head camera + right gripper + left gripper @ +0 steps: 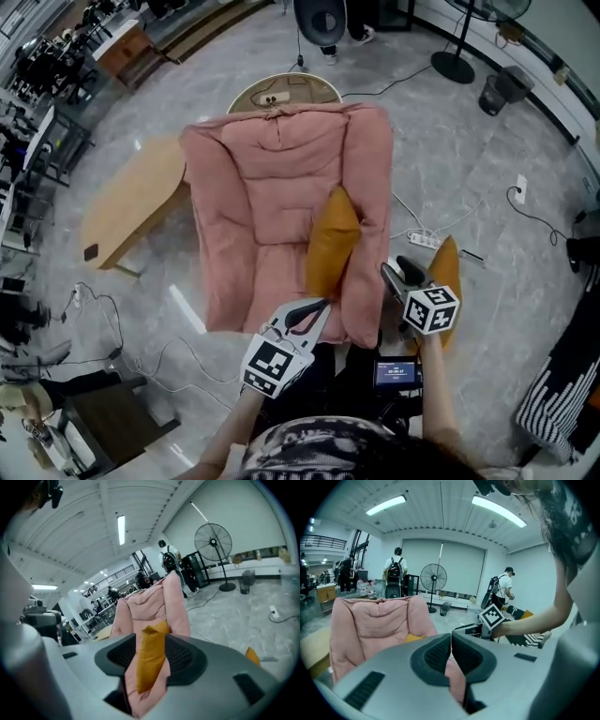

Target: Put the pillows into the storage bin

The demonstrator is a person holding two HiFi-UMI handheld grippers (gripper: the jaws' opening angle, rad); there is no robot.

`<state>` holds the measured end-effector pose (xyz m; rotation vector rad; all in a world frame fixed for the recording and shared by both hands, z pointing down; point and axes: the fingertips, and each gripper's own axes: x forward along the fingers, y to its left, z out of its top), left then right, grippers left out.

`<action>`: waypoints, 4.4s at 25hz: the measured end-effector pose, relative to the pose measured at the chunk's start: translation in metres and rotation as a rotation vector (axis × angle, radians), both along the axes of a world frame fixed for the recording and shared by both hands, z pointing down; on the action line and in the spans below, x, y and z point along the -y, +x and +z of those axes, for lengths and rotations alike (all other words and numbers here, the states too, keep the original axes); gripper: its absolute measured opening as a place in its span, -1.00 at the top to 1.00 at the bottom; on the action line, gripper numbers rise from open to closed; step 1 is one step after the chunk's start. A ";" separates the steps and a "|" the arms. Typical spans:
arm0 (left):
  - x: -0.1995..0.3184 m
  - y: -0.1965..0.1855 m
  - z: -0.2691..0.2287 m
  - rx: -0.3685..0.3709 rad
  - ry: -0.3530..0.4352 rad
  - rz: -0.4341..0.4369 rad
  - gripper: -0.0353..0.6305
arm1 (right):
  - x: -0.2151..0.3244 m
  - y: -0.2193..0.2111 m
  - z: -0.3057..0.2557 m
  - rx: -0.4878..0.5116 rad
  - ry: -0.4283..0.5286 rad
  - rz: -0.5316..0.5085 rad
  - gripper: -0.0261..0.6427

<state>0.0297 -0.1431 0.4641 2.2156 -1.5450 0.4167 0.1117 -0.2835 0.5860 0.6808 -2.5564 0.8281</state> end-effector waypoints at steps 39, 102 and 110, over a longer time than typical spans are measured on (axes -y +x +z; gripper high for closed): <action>-0.038 -0.163 0.019 -0.040 0.028 0.082 0.85 | -0.016 -0.138 0.001 -0.233 0.065 0.190 0.33; -0.018 0.382 0.116 0.073 -0.158 0.740 0.85 | -0.159 0.567 0.274 -0.358 -0.426 0.990 -0.08; -0.044 0.326 0.104 0.062 -0.158 0.627 0.85 | -0.151 0.517 0.212 -0.336 -0.285 0.834 0.01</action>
